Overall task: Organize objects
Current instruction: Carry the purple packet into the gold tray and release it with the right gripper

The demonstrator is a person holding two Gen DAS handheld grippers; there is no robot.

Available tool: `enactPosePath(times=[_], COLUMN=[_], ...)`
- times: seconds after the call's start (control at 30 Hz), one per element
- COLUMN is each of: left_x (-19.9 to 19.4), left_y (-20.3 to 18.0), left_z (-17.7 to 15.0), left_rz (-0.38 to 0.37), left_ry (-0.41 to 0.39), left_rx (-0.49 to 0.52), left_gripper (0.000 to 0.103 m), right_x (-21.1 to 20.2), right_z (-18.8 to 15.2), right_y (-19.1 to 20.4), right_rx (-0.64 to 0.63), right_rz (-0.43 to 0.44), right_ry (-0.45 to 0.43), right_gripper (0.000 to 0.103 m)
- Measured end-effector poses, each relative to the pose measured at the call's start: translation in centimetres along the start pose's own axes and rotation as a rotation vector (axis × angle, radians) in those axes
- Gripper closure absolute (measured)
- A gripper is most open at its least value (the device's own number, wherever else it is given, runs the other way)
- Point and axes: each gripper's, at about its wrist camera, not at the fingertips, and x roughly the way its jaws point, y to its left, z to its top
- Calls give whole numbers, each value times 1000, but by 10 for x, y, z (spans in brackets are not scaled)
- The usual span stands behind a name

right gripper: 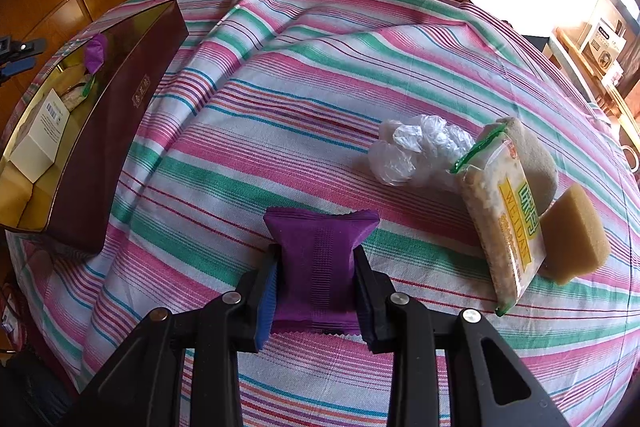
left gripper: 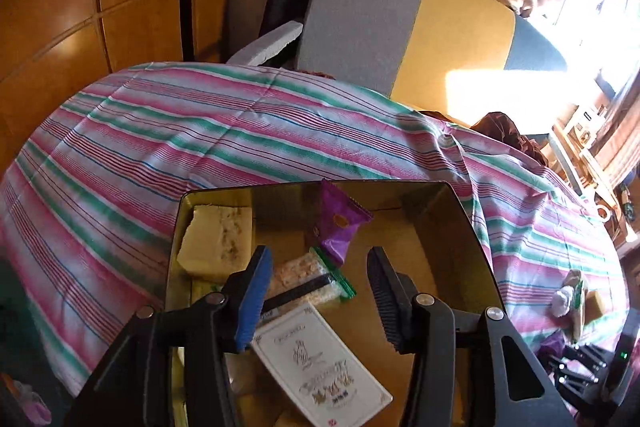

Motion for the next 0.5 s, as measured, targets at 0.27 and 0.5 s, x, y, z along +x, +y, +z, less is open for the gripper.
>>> enactPosePath(times=[0.27, 0.5], left_x=[-51, -70], left_y=[-11, -15], left_z=[-48, -75], left_rz=[9, 39], left_ry=[-67, -97], left_rx=[55, 85], left_gripper=[49, 48], right_x=[0, 0], right_z=[-1, -3], right_y=[2, 4], right_rx=[-10, -12], right_rz=[-17, -29], right_ry=[-9, -16], right_gripper=[70, 70])
